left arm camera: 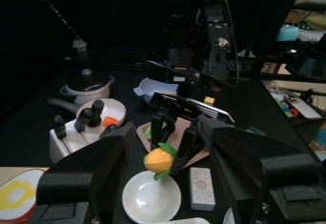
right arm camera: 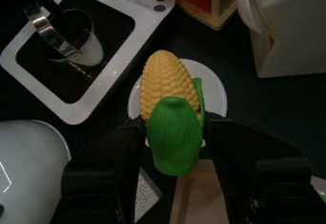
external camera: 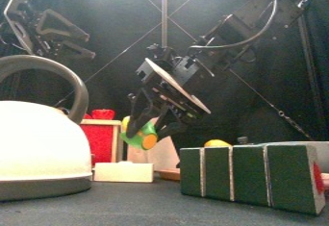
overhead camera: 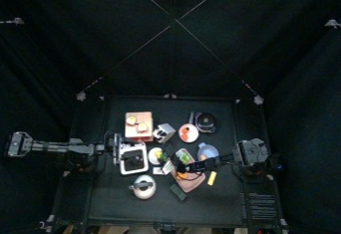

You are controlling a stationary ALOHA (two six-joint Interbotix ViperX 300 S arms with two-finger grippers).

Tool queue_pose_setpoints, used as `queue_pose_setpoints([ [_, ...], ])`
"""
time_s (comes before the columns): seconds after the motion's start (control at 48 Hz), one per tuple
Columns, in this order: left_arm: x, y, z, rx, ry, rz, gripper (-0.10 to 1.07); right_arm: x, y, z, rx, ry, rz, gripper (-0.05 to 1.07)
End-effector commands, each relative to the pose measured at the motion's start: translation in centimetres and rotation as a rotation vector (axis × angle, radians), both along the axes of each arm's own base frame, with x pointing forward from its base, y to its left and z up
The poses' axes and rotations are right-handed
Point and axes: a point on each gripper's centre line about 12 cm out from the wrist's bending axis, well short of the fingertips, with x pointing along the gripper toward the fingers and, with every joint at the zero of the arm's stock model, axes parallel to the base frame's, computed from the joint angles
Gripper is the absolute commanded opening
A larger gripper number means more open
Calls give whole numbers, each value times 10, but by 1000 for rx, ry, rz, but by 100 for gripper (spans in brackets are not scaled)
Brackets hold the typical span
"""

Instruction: Place corn on small plate

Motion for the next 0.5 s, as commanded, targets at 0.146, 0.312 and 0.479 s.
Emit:
queue_pose_setpoints([
  [0.146,1,0,5,5,-15,0,91,14,-9,13,21,-46,-40,79],
  [0.312,1,0,4,5,-12,0,91,19,-12,8,19,-42,-46,85],
  [0.479,1,0,4,5,-12,0,91,24,-15,8,19,-47,-53,96],
])
